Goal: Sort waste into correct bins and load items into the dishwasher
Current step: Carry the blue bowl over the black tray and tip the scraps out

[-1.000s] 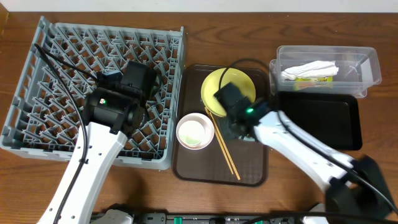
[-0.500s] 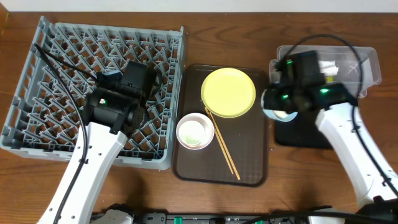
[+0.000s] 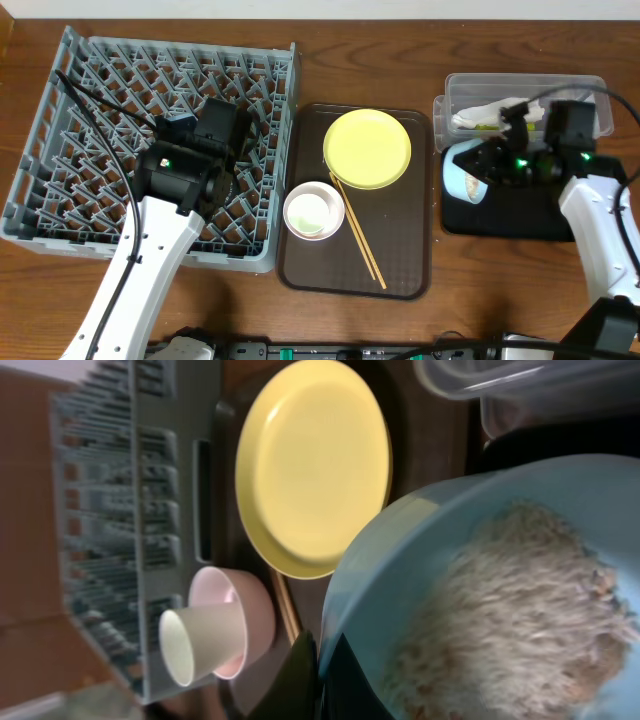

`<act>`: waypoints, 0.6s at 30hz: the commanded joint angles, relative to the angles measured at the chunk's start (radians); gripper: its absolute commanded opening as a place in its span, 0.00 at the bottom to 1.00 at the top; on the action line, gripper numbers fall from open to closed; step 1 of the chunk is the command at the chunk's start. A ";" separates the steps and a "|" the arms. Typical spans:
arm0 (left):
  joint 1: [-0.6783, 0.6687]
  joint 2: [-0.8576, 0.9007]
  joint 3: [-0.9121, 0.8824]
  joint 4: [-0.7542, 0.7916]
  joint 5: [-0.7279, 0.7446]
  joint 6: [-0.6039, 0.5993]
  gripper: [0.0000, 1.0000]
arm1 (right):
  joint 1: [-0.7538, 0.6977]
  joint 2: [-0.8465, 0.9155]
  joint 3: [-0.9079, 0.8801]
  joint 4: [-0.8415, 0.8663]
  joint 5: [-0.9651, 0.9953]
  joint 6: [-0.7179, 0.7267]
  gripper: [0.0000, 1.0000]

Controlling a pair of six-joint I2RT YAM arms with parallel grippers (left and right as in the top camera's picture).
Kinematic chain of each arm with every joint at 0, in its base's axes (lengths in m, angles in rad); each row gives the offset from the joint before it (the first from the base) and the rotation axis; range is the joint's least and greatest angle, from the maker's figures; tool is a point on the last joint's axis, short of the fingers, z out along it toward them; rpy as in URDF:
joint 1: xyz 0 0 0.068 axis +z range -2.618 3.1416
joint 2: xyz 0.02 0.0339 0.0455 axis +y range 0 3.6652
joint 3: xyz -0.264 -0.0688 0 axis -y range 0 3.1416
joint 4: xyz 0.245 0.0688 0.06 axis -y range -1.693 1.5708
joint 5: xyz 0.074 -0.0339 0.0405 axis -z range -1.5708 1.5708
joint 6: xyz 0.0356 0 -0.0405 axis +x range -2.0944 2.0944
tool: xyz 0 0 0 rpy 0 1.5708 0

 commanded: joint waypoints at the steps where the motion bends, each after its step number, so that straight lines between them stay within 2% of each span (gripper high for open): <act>1: 0.005 0.002 0.015 -0.001 -0.009 -0.005 0.76 | -0.082 -0.002 -0.052 0.029 -0.204 -0.020 0.01; 10: 0.005 0.002 0.015 -0.001 -0.009 -0.005 0.76 | -0.245 0.021 -0.154 0.158 -0.419 0.023 0.01; 18: 0.005 0.002 0.015 -0.002 -0.009 -0.005 0.76 | -0.308 0.121 -0.172 0.204 -0.554 0.030 0.01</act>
